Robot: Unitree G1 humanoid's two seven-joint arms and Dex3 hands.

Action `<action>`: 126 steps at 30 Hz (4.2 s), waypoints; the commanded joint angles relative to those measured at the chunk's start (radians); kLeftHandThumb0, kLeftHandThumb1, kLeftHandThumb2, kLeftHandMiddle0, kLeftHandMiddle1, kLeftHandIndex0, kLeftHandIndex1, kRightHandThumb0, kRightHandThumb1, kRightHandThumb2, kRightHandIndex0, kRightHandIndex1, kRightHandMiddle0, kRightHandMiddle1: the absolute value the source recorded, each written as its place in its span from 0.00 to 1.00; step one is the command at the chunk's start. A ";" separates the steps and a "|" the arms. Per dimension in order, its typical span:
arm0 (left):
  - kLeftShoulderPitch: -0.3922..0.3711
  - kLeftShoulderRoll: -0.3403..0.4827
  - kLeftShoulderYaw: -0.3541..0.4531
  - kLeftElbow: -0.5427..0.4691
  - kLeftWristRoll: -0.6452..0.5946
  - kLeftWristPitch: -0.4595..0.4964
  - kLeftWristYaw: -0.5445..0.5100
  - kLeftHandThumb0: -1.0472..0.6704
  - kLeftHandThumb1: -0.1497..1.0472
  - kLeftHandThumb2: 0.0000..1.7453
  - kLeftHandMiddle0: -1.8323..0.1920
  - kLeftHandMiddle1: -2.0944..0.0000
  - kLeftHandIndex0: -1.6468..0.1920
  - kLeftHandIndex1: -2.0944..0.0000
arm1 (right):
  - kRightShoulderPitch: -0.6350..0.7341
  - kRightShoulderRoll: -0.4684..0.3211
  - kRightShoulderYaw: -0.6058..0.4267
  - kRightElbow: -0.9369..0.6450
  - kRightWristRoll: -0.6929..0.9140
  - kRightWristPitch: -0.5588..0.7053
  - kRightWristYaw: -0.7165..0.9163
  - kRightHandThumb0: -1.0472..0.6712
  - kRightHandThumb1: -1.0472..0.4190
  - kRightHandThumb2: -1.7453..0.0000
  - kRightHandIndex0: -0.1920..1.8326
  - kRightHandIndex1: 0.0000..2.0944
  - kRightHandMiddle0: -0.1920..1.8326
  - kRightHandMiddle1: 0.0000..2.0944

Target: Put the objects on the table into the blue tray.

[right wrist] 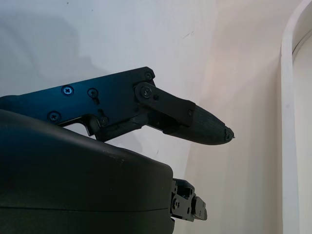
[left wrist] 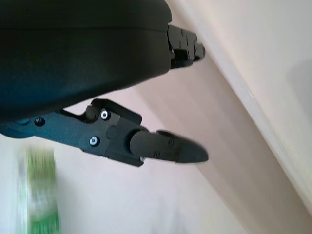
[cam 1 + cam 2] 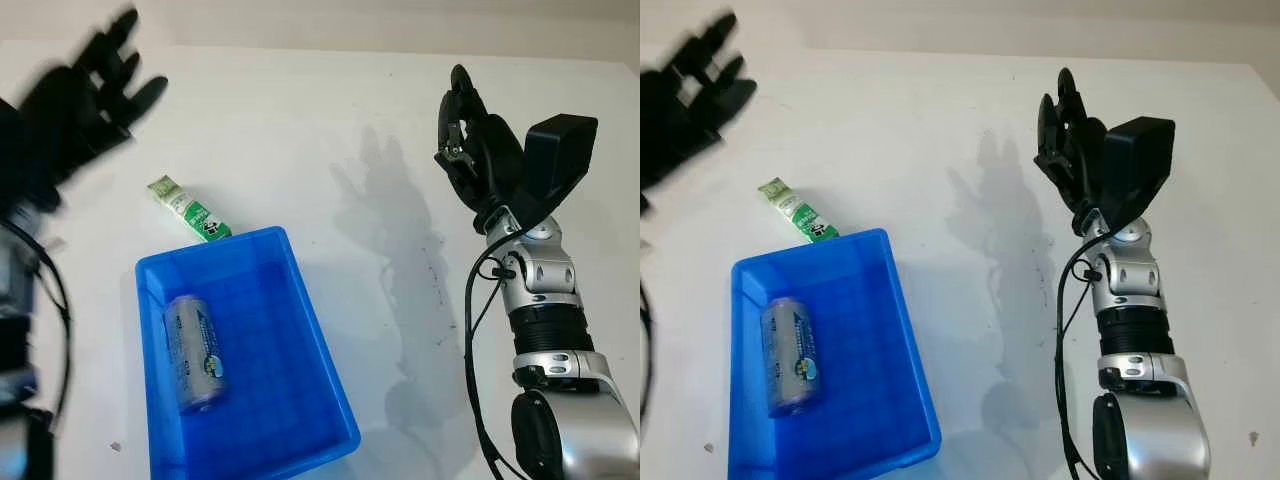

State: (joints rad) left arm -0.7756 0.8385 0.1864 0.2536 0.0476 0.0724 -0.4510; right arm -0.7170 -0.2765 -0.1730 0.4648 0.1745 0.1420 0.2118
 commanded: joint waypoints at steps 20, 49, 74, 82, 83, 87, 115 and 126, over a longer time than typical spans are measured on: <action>-0.364 0.185 -0.667 0.618 1.033 -0.791 0.495 0.38 0.81 0.03 0.74 0.99 0.72 0.98 | 0.011 -0.002 -0.012 -0.057 0.018 0.045 0.007 0.24 0.00 0.56 0.00 0.00 0.00 0.00; -0.301 0.015 -0.875 0.831 1.081 -0.808 0.719 0.36 0.82 0.03 0.67 0.95 0.64 0.95 | 0.014 -0.011 -0.022 -0.067 0.022 0.061 0.009 0.25 0.00 0.56 0.00 0.00 0.00 0.00; -0.338 -0.046 -1.064 0.887 1.242 -0.710 0.979 0.28 1.00 0.25 0.35 0.00 0.58 0.00 | 0.023 -0.015 -0.025 -0.081 0.026 0.066 0.010 0.25 0.00 0.56 0.00 0.00 0.00 0.00; -0.349 -0.023 -1.051 0.894 1.222 -0.684 0.963 0.31 1.00 0.25 0.35 0.00 0.61 0.00 | 0.011 -0.009 -0.024 -0.062 0.027 0.061 0.008 0.25 0.00 0.57 0.00 0.00 0.00 0.00; -0.351 -0.020 -1.049 0.896 1.221 -0.672 0.967 0.31 1.00 0.25 0.36 0.00 0.63 0.00 | 0.010 -0.009 -0.026 -0.058 0.030 0.059 0.011 0.25 0.00 0.57 0.00 0.00 0.00 0.00; -0.371 -0.003 -1.009 0.924 1.180 -0.598 0.949 0.33 1.00 0.24 0.46 0.00 0.72 0.00 | 0.012 -0.009 -0.027 -0.057 0.035 0.058 0.015 0.26 0.00 0.57 0.00 0.00 0.00 0.00; -0.163 0.140 -0.295 -0.036 0.106 -0.235 -0.055 0.36 1.00 0.24 0.50 0.00 0.70 0.00 | 0.012 -0.007 -0.014 -0.060 0.026 0.062 0.014 0.26 0.00 0.57 0.00 0.00 0.00 0.00; -0.125 0.337 -0.289 -0.510 -0.037 0.370 -0.706 0.35 1.00 0.19 0.65 0.00 0.77 0.02 | 0.002 -0.008 -0.009 -0.051 0.024 0.061 0.013 0.26 0.00 0.57 0.00 0.00 0.00 0.00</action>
State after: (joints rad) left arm -0.9050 1.1466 -0.1166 -0.2027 0.0243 0.4119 -1.1283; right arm -0.7012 -0.2786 -0.1781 0.4093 0.2005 0.2109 0.2232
